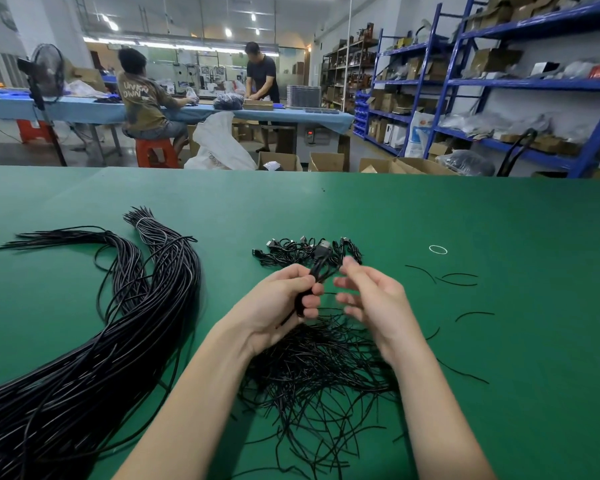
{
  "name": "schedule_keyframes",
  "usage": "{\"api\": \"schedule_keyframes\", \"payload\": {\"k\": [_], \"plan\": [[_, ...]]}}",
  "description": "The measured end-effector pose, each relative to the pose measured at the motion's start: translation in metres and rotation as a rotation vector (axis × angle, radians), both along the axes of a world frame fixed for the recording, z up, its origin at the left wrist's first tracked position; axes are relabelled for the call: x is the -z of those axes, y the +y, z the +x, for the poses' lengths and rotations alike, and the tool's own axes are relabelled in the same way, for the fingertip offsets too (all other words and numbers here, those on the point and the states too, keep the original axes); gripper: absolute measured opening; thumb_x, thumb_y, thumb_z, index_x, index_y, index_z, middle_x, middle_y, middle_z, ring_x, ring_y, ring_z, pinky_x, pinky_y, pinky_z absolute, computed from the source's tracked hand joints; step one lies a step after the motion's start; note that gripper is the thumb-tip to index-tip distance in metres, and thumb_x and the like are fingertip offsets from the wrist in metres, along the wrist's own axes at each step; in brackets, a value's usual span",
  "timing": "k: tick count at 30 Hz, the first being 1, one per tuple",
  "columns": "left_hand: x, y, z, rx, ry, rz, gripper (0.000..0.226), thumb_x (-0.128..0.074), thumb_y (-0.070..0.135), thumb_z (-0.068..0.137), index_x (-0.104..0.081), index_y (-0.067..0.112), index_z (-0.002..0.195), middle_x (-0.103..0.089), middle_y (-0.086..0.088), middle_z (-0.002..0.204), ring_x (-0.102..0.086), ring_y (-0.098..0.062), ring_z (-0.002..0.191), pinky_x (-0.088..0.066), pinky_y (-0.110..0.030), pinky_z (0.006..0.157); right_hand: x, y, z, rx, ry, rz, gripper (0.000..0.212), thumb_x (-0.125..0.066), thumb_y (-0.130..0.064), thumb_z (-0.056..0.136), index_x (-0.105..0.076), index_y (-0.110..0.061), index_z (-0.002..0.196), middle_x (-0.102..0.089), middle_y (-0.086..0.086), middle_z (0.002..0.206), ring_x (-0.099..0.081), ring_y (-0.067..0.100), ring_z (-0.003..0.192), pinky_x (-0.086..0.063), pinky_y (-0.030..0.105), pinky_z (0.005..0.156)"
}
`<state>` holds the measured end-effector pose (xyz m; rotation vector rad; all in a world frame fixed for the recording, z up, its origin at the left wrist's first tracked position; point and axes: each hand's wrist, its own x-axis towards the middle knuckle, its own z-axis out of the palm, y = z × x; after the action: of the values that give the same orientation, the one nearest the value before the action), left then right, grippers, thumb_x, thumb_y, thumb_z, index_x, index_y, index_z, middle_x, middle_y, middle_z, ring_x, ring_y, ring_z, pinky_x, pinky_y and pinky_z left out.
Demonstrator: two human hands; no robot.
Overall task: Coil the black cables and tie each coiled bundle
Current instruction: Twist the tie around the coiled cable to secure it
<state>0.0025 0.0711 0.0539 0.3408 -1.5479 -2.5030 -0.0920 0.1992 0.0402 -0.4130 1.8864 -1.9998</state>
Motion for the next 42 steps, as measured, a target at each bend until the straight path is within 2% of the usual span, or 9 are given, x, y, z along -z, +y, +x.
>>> {"api": "schedule_keyframes", "payload": {"k": [3,7,14,20,25,31,34,40,42], "plan": [[0.003,-0.005,-0.002,-0.146,-0.008,0.077,0.022,-0.041,0.000,0.103,-0.045,0.013,0.085,-0.053,-0.006,0.075,-0.043,-0.012,0.057,-0.039,-0.019,0.049,0.007,0.009,-0.003,-0.029,0.464,0.676,0.015,-0.076,-0.050,0.084,-0.075,-0.035,0.085,-0.073,-0.020,0.084,-0.066,-0.001,0.083,-0.046,0.021,0.068],[0.007,-0.010,-0.003,-0.229,-0.024,0.159,0.009,-0.046,0.002,0.102,-0.049,0.010,0.098,-0.062,-0.006,0.076,-0.051,-0.012,0.060,-0.047,-0.019,0.054,0.008,0.003,0.009,-0.189,0.586,1.005,0.018,-0.079,-0.056,0.079,-0.076,-0.042,0.089,-0.072,-0.024,0.087,-0.066,0.001,0.088,-0.047,0.026,0.074],[0.009,-0.016,-0.002,-0.334,-0.007,0.250,0.006,-0.055,0.003,0.099,-0.058,0.008,0.099,-0.074,-0.008,0.083,-0.061,-0.011,0.065,-0.057,-0.020,0.062,0.007,0.005,0.005,-0.213,0.677,0.960,0.010,-0.072,-0.051,0.088,-0.073,-0.041,0.087,-0.069,-0.025,0.088,-0.063,-0.001,0.087,-0.042,0.024,0.067],[0.009,-0.018,-0.001,-0.360,-0.015,0.220,0.005,-0.058,0.004,0.097,-0.061,0.007,0.101,-0.075,-0.009,0.087,-0.064,-0.011,0.067,-0.058,-0.021,0.069,0.009,0.006,-0.001,-0.102,0.443,0.385,0.006,-0.069,-0.032,0.093,-0.071,-0.032,0.088,-0.073,-0.021,0.087,-0.064,-0.006,0.082,-0.047,0.021,0.075],[0.010,-0.014,-0.002,-0.346,-0.016,0.157,0.010,-0.060,0.005,0.097,-0.063,0.004,0.107,-0.075,-0.010,0.091,-0.065,-0.010,0.066,-0.058,-0.021,0.070,0.009,0.000,0.004,-0.001,0.365,0.184,0.004,-0.060,-0.032,0.102,-0.063,-0.031,0.099,-0.077,-0.015,0.080,-0.055,0.008,0.056,-0.046,0.025,0.057],[0.013,-0.009,-0.003,-0.296,-0.004,0.062,0.016,-0.061,0.008,0.096,-0.065,0.003,0.110,-0.075,-0.005,0.082,-0.064,-0.009,0.063,-0.056,-0.020,0.065,0.006,-0.006,0.006,-0.074,0.505,0.053,0.020,-0.071,-0.014,0.094,-0.079,-0.032,0.094,-0.076,-0.022,0.091,-0.068,-0.005,0.090,-0.048,0.007,0.079],[0.014,-0.007,-0.003,-0.283,-0.007,0.025,0.012,-0.063,0.010,0.095,-0.068,0.005,0.105,-0.075,-0.005,0.083,-0.064,-0.009,0.063,-0.055,-0.020,0.065,0.006,-0.009,0.007,-0.025,0.463,-0.009,0.022,-0.068,-0.014,0.097,-0.079,-0.033,0.095,-0.078,-0.016,0.090,-0.071,0.002,0.087,-0.055,0.017,0.071],[0.014,-0.009,-0.004,-0.327,0.010,0.045,0.009,-0.062,0.008,0.096,-0.066,0.005,0.104,-0.077,-0.008,0.091,-0.064,-0.008,0.065,-0.056,-0.019,0.065,0.016,0.001,-0.004,-0.053,0.559,0.464,0.004,-0.073,-0.038,0.090,-0.074,-0.039,0.094,-0.071,-0.030,0.084,-0.061,-0.013,0.079,-0.048,0.016,0.071],[0.014,-0.010,-0.003,-0.343,0.012,0.060,0.009,-0.062,0.008,0.096,-0.065,0.005,0.104,-0.076,-0.009,0.091,-0.065,-0.008,0.065,-0.056,-0.019,0.066,0.018,0.005,-0.003,-0.185,0.602,0.724,0.018,-0.076,-0.049,0.085,-0.074,-0.041,0.101,-0.071,-0.030,0.094,-0.061,-0.011,0.085,-0.050,0.022,0.080]]}}
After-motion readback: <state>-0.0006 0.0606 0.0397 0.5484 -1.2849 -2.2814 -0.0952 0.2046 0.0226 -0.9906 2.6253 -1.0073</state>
